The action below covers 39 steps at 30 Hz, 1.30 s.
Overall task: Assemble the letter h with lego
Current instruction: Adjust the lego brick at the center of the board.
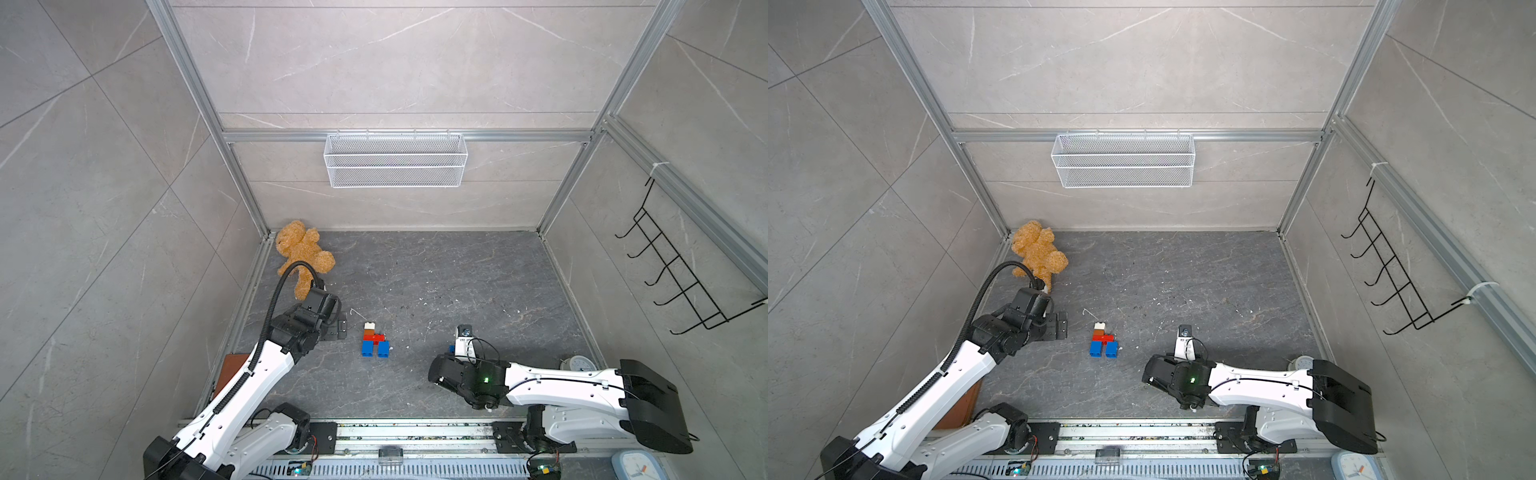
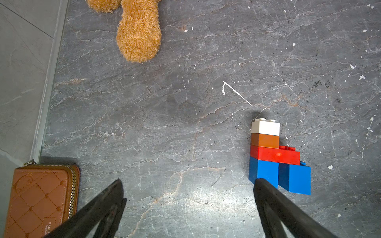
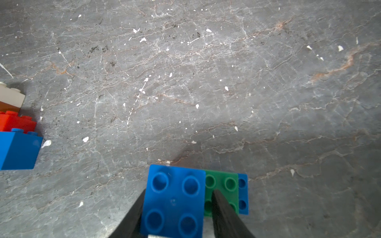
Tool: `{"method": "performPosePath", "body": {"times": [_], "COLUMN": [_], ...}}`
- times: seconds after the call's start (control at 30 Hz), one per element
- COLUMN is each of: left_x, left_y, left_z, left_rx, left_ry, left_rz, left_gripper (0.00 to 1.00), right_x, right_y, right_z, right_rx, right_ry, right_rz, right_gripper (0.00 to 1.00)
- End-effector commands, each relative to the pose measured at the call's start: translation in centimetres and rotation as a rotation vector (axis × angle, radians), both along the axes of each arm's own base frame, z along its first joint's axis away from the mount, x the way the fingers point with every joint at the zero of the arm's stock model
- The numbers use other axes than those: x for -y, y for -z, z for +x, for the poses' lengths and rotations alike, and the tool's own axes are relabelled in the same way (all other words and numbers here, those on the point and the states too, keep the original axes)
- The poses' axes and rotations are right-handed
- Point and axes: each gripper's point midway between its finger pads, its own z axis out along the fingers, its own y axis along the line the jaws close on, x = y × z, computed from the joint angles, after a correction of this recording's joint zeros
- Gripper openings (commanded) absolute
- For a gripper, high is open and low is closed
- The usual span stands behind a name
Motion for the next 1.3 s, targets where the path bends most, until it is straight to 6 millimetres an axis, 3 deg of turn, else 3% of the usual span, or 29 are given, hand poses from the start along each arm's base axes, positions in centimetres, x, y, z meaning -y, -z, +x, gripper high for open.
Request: {"method": "performPosePath", "body": {"times": [0.0, 0.43, 0.63, 0.77, 0.87, 1.27], "left_x": [0.1, 0.1, 0.0, 0.0, 0.0, -0.4], "left_y": [-0.6, -0.4, -0.3, -0.4, -0.4, -0.9], "left_z": [0.2, 0.2, 0.3, 0.2, 0.2, 0.2], "left_rx": [0.007, -0.002, -0.004, -0.002, 0.0, 0.021], "left_ry": [0.012, 0.014, 0.013, 0.013, 0.011, -0.001], "left_rz": [0.005, 0.011, 0.014, 0.015, 0.017, 0.026], "left_gripper": [1.0, 1.0, 1.0, 1.0, 1.0, 1.0], "right_x": [0.4, 0.0, -0.1, -0.1, -0.1, -1.2], "right_y": [0.3, 0.7, 0.3, -0.8, -1.8, -7.9], "right_z": [0.4, 0.8, 0.8, 0.8, 0.8, 0.1], "right_rx": [0.02, 0.009, 0.006, 0.009, 0.002, -0.097], "right_ry": [-0.004, -0.004, -0.005, -0.004, -0.004, -0.026], "right_rz": [-0.029, -0.026, -0.021, -0.025, -0.037, -0.075], "right_gripper": [0.49, 0.38, 0.28, 0.19, 0.0, 0.0]}}
